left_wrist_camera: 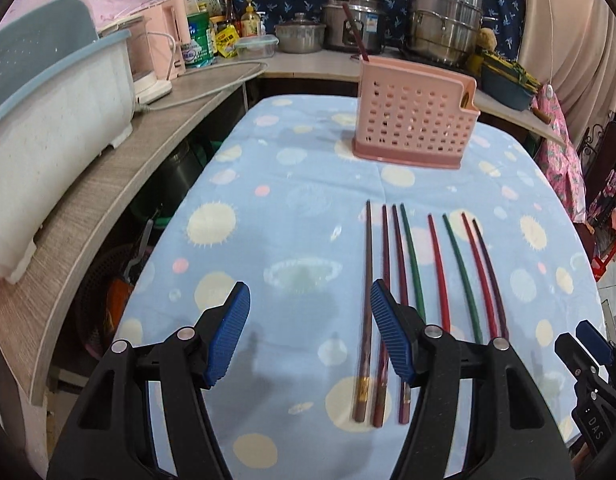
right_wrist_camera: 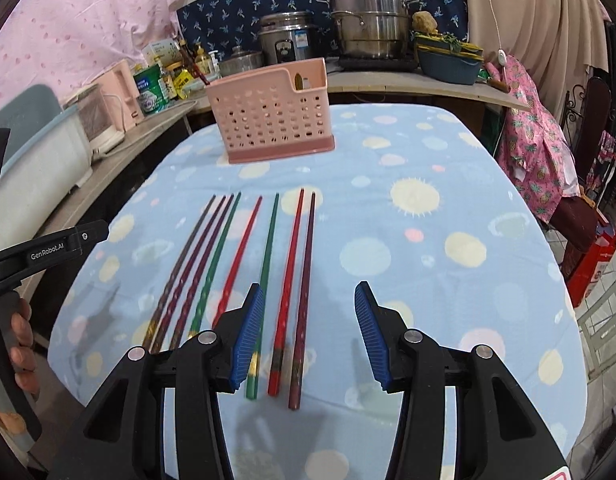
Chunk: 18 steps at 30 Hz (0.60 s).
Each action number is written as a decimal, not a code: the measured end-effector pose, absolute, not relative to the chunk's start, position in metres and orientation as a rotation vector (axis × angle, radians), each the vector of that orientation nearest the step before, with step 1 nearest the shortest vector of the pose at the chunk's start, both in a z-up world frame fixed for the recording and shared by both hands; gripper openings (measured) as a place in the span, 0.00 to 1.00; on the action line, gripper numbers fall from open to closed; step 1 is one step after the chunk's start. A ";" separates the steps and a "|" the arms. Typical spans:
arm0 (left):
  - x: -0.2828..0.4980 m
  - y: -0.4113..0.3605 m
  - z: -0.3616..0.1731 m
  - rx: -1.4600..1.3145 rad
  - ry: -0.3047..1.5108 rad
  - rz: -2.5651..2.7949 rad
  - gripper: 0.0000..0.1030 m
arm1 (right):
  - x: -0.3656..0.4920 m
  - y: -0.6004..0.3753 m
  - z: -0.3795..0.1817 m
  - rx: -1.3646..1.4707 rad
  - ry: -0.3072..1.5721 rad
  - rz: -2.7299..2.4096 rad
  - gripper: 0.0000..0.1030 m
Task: Organize utensils
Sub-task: 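Move both tools back down to the row of chopsticks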
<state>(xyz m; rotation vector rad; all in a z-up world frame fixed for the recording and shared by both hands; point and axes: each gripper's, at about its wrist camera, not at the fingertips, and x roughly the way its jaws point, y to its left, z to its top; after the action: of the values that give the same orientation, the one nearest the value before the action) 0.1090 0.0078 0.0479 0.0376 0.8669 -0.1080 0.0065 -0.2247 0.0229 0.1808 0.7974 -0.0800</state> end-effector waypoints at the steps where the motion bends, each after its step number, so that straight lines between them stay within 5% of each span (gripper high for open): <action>1: 0.106 0.009 0.044 0.038 0.875 -0.107 0.58 | 0.004 -0.224 0.020 0.179 0.804 -0.082 0.45; 11: 0.090 0.011 0.015 0.053 0.930 -0.103 0.58 | -0.002 -0.217 -0.004 0.157 0.847 -0.094 0.45; 18: 0.087 0.012 0.006 0.060 0.952 -0.105 0.58 | -0.001 -0.216 -0.015 0.160 0.875 -0.088 0.35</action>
<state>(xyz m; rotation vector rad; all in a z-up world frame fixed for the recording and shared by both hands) 0.0872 0.0120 0.0060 0.0603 0.9521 -0.1054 -0.0014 -0.2155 -0.0148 0.1602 0.8746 -0.0879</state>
